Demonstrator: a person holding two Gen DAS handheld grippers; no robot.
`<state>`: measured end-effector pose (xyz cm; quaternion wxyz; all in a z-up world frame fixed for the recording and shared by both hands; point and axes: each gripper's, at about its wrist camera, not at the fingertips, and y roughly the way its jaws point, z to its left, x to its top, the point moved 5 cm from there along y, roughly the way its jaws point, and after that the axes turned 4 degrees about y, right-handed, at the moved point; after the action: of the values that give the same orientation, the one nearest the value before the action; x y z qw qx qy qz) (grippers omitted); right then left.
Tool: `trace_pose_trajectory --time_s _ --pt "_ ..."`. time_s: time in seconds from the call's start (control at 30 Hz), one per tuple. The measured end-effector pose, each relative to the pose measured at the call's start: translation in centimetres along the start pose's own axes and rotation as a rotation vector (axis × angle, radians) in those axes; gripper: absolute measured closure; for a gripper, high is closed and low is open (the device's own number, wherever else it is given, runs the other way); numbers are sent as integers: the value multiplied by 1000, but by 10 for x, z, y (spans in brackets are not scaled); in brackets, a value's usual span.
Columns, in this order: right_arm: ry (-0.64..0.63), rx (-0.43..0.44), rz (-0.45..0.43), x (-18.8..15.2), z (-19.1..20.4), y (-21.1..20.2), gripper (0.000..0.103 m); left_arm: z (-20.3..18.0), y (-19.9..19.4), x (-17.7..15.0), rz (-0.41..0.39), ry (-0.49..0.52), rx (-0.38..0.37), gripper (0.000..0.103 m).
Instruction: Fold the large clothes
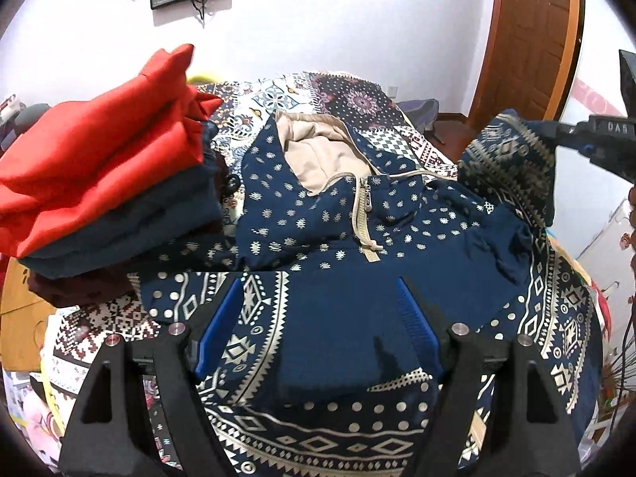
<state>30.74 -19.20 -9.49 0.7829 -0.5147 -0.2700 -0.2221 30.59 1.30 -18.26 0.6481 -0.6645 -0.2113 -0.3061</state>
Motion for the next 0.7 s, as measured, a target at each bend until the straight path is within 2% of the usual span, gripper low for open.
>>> trace_pose_trajectory --time_s 0.07,0.1,0.23,0.3,0.33,0.43,0.53,0.6,0.7 --pt "-63 5 67 -18 16 17 95 3 -5 -2 -6 3 2 26" --pt "-70 9 100 -26 19 24 92 4 -7 -3 -8 3 2 25" --pt "-103 -21 252 -57 21 50 90 10 -9 -9 -8 -13 -1 25" --pt "-113 -15 328 -74 20 53 76 12 -10 -12 -5 -21 -4 25" --pt "-113 -6 348 -79 21 52 73 13 -9 -13 -4 -23 -5 25" --pt "-137 3 344 -81 20 39 68 14 -7 -18 7 -22 -4 24" --pt "-138 -17 288 -69 10 22 62 13 -2 -20 18 -24 -5 24" --pt "-103 -44 236 -59 -2 14 47 12 0 -19 20 -26 -7 24" --pt "15 -78 176 -42 -37 6 37 7 4 -17 19 -24 -14 24"
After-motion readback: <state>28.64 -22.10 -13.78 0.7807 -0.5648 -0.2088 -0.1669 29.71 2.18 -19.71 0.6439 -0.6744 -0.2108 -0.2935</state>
